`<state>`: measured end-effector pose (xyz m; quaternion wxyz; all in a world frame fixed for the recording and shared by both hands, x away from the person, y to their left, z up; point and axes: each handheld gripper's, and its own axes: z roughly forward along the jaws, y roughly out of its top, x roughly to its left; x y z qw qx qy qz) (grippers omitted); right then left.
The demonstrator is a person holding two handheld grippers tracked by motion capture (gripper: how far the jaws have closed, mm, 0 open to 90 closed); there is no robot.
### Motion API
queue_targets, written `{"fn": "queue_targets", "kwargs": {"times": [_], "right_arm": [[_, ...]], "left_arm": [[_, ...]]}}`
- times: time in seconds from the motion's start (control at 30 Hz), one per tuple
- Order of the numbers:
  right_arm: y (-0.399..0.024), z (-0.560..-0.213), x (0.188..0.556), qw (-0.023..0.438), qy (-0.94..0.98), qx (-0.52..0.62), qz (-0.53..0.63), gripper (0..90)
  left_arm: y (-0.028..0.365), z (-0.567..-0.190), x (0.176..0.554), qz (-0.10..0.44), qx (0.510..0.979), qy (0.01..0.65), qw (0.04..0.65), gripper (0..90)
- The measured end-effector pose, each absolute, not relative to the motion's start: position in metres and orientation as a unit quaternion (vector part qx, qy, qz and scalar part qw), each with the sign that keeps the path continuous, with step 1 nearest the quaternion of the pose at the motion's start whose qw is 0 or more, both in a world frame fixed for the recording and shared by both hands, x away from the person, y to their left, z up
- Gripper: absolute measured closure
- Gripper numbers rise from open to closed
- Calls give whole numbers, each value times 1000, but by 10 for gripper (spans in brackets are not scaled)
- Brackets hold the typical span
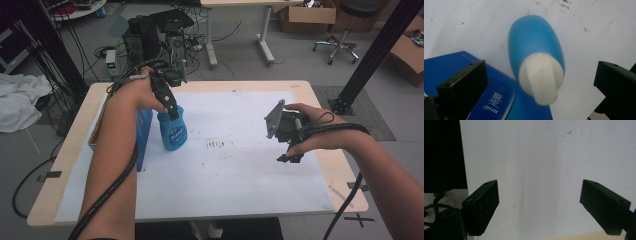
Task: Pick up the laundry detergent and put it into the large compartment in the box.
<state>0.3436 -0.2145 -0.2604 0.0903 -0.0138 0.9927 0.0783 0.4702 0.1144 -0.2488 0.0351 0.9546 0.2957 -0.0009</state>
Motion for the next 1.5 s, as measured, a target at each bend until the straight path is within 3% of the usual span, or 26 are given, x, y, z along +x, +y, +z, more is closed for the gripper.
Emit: {"fn": "queue_targets", "kwargs": {"times": [1.5], "right_arm": [[-206, -268, 348, 82, 994, -17, 76, 158]], "left_arm": [[110, -293, 477, -2, 940, 339, 40, 5]]}}
